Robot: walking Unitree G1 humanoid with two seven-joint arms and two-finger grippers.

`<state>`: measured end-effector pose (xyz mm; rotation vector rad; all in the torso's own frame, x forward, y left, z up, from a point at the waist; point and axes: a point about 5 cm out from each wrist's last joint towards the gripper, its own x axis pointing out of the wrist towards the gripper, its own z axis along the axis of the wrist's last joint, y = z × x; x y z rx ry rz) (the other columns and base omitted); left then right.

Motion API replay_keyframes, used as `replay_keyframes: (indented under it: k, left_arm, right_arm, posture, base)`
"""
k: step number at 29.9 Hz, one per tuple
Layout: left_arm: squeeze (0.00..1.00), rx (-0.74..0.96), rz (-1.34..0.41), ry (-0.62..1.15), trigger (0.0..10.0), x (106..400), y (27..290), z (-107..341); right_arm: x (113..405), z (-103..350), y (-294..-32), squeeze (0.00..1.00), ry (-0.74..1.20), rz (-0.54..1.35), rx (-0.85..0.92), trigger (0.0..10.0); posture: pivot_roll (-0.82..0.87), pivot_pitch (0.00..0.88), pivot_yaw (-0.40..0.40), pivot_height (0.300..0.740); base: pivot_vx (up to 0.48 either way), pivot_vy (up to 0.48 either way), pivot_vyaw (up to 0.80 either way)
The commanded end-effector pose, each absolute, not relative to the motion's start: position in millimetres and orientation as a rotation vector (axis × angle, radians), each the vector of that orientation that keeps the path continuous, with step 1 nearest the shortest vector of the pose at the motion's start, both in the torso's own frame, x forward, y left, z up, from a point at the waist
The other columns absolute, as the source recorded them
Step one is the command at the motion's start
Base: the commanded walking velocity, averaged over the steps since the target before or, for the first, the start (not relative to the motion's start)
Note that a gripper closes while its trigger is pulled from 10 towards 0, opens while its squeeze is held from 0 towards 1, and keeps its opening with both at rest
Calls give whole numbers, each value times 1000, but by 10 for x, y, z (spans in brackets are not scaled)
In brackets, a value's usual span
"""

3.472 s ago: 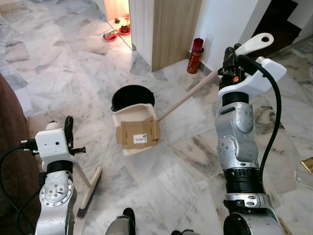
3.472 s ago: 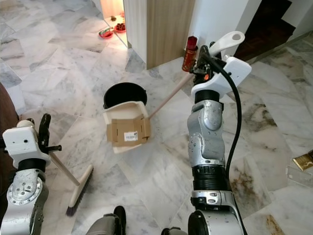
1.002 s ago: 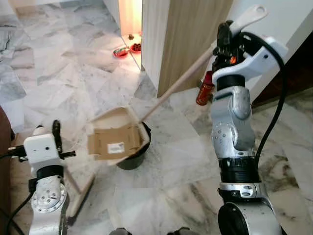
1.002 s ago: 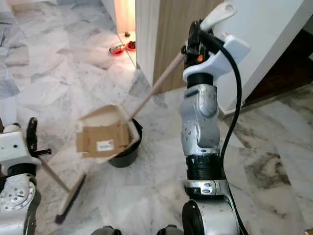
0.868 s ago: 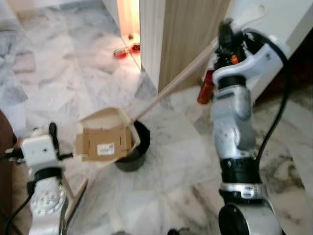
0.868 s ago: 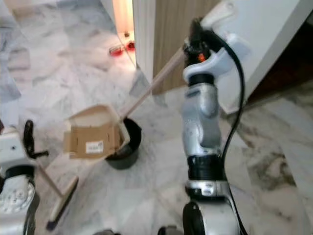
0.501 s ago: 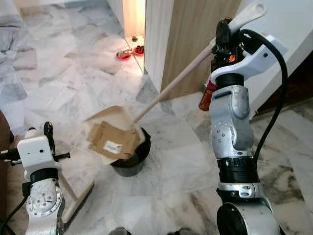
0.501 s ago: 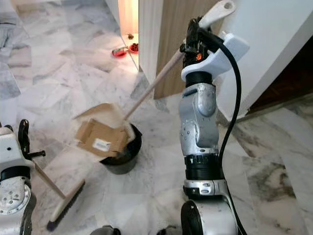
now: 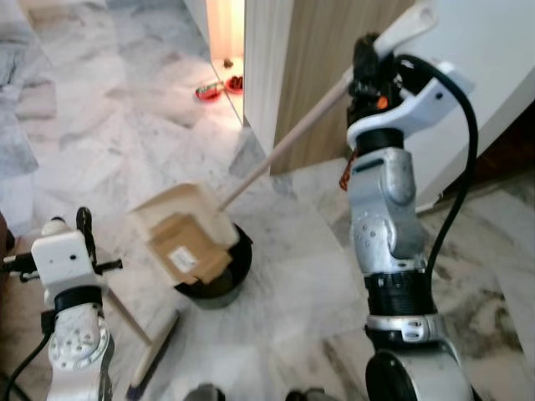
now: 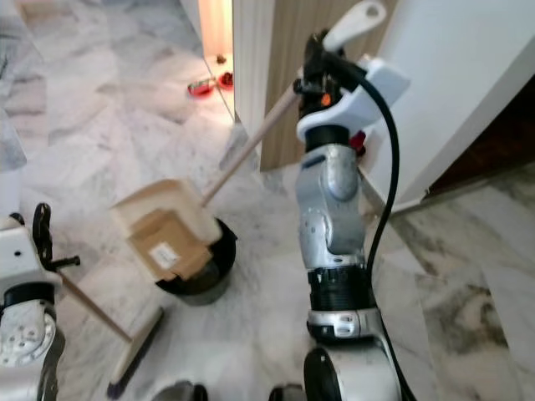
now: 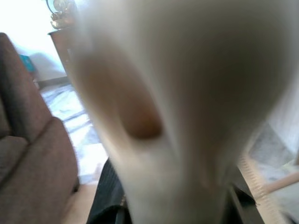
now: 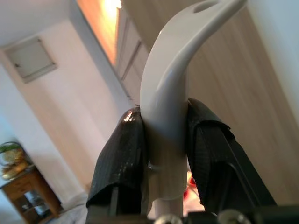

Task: Sweep floor

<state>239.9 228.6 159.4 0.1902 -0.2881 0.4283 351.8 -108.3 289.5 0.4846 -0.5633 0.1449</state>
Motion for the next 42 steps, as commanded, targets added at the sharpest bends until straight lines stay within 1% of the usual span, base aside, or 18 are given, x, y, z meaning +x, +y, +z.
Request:
replay_keyframes:
  k: [1, 6, 10, 11, 15, 18, 23, 27, 31, 35, 42]
  left_arm:
    - [0, 214, 452, -312, 10000, 2349, 2337, 1637]
    - [0, 213, 455, -313, 10000, 2349, 2340, 1634]
    - [0, 213, 455, -315, 10000, 2349, 2344, 1636]
    - [0, 214, 457, -316, 10000, 2349, 2346, 1637]
    - [0, 214, 454, -318, 10000, 2349, 2341, 1640]
    - [0, 235, 430, -323, 10000, 2359, 2307, 1648]
    - [0, 246, 417, -323, 10000, 2365, 2298, 1651]
    - [0, 246, 416, -323, 10000, 2366, 2303, 1654]
    - [0, 246, 413, -323, 10000, 2369, 2297, 1655]
    - [0, 248, 412, -323, 10000, 2370, 2295, 1657]
    - [0, 251, 412, -324, 10000, 2358, 2293, 1655]
  right_arm:
    - [3416, 3120, -1048, 0, -663, 179, 500, 10000]
    - [3386, 3160, -985, 0, -681, 210, 479, 10000]
    - [3308, 3173, -851, 0, -708, 275, 453, 10000]
    - [3256, 3188, -770, 0, -730, 315, 433, 10000]
    - [3207, 3204, -702, 0, -743, 340, 439, 10000]
    - [3121, 3226, -607, 0, -789, 376, 376, 10000]
    - [3027, 3225, -508, 0, -822, 424, 321, 10000]
    - [2925, 3220, -418, 0, -882, 470, 212, 10000]
    - [2903, 3232, -409, 0, -893, 466, 222, 10000]
    - [2851, 3241, -401, 0, -936, 445, 175, 10000]
    - [2816, 3243, -416, 0, -963, 399, 161, 10000]
  posture:
    - [109, 200, -57, 740]
    - [106, 204, -56, 740]
    - [109, 208, -57, 740]
    - [109, 213, -56, 740]
    - [107, 216, -55, 740]
    - [108, 221, -53, 740]
    - [109, 226, -50, 740]
    - [107, 232, -47, 740]
    - [107, 237, -45, 740]
    - [109, 237, -44, 740]
    - [112, 224, -45, 740]
  base:
    - [0, 0, 0]
    - [0, 0, 0]
    - [0, 0, 0]
    - [0, 0, 0]
    - [0, 0, 0]
    - [0, 0, 0]
    - [0, 0, 0]
    - [0, 0, 0]
    - [0, 0, 0]
    - [0, 0, 0]
    - [0, 0, 0]
